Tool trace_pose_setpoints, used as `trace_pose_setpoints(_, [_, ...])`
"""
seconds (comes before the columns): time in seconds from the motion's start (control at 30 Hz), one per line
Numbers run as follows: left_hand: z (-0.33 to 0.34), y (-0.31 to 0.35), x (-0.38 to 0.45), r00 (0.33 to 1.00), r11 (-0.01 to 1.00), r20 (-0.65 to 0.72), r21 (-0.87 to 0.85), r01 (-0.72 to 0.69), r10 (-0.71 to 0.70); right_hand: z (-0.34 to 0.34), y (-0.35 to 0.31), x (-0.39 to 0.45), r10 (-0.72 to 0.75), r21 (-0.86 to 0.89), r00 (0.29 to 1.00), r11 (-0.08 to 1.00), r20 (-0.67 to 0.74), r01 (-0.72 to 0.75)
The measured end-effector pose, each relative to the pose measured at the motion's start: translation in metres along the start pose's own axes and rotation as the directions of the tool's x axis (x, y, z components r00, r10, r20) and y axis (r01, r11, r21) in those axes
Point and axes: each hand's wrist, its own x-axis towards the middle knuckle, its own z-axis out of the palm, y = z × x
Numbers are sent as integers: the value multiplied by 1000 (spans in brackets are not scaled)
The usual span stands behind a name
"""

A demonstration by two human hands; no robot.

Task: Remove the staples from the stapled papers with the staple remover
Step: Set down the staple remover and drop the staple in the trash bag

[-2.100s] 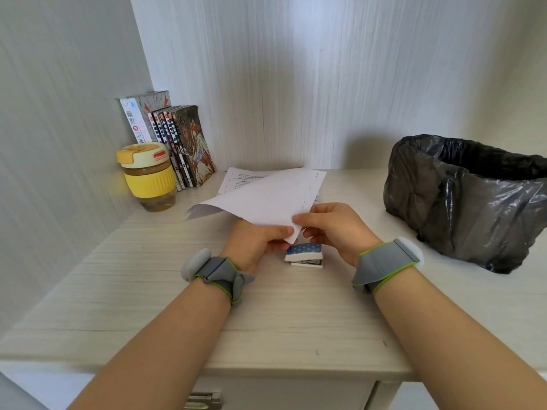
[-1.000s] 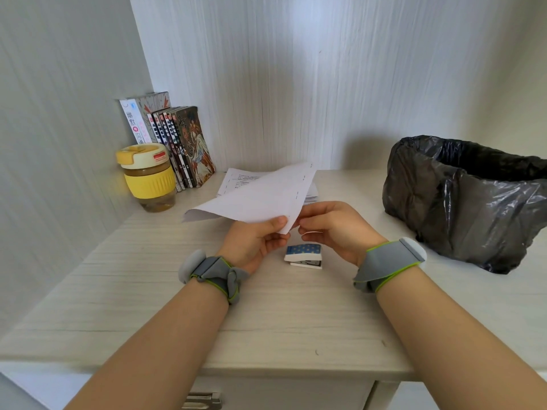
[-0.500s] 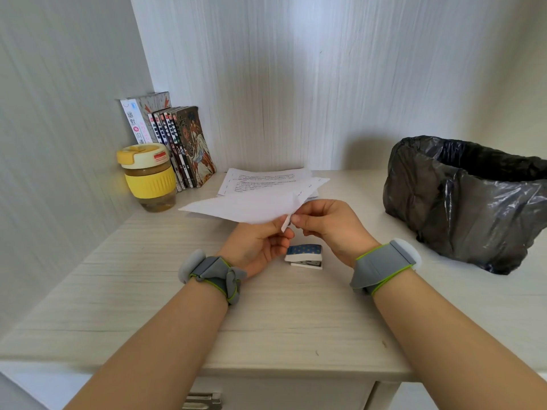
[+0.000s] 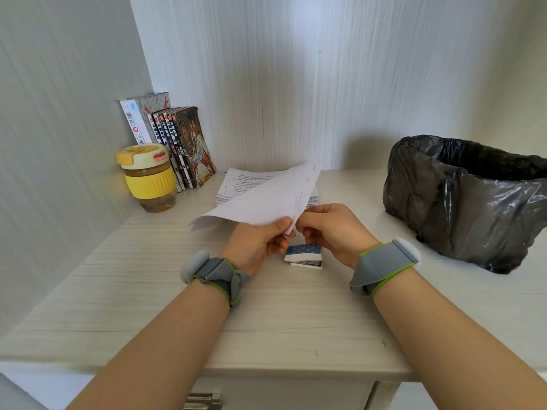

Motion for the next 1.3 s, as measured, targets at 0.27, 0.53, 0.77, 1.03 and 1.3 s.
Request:
trace_pose_setpoints(0.27, [-2,-3,3,995,999,-80,-10,-51,51,-2,1,3,71,90,996,993,46,-75])
trace_pose_setpoints(0.53, [-2,-1,2,992,994,-88,-48,-96,91,2,4,4,44,153,998,987,44,-50])
trace_pose_setpoints(0.77, [-3,-2,3,987,991,-114,-54,-121,115,1,1,2,49,105,997,993,62,-55])
trace_pose_setpoints(1.03, [-2,1,2,998,993,-56,-110,36,-42,0,3,4,-188,-252,982,949,29,190])
trace_pose_setpoints(1.3, [-1,1,2,993,990,1,-75,122,-122,2,6,6,-190,-245,981,953,-20,180])
